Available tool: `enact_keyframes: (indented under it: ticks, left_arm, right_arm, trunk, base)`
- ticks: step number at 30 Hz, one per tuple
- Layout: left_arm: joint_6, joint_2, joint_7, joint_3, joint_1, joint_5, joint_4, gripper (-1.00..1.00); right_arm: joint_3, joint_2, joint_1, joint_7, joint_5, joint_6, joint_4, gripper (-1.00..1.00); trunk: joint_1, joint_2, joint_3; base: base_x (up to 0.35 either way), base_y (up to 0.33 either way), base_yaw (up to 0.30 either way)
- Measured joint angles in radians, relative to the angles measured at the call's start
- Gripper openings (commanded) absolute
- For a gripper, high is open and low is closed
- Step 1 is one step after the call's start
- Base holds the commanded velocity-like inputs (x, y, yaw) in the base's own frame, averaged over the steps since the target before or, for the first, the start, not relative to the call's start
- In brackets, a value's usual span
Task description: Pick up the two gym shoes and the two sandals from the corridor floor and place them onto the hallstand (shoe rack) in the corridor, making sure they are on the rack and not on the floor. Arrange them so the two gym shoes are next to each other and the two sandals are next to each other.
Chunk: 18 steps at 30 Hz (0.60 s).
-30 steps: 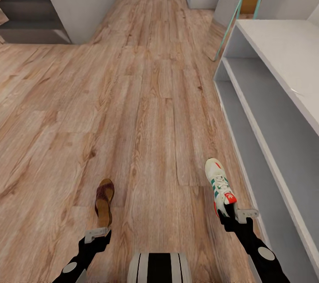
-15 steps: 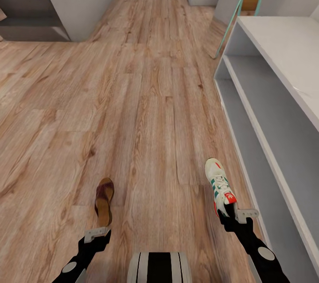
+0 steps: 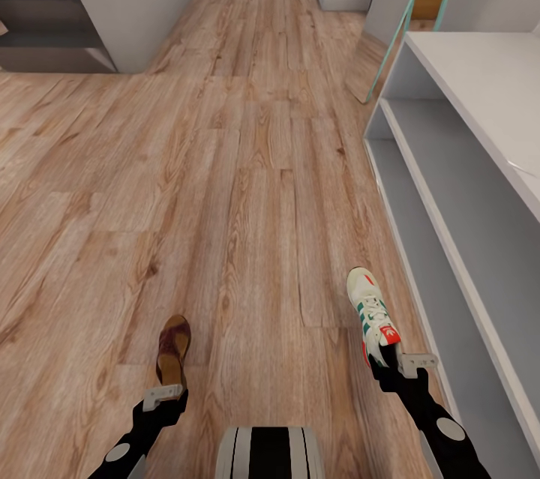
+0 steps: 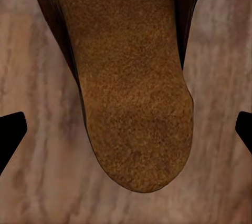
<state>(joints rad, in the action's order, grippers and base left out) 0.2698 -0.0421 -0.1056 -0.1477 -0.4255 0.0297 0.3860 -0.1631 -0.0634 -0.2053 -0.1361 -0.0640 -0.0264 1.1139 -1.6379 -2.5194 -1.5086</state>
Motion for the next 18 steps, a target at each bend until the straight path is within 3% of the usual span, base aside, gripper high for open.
enact_keyframes:
  ticks: [11,18]
  left_arm:
    - [0.001,-0.001,-0.001,0.000,0.000,0.000,0.000,1.00]
    - [0.002,-0.001,0.000,-0.001,0.000,-0.001,0.000,1.00]
  right_arm:
    - [0.000,0.000,0.000,0.000,0.000,0.000,0.000,-1.00]
    - [0.000,0.000,0.000,0.000,0.000,0.000,0.000,-1.00]
  trunk:
    - [0.000,0.000,0.000]
    - [0.000,0.000,0.000]
  base:
    - [0.156,0.000,0.000]
    - [0.050,0.000,0.000]
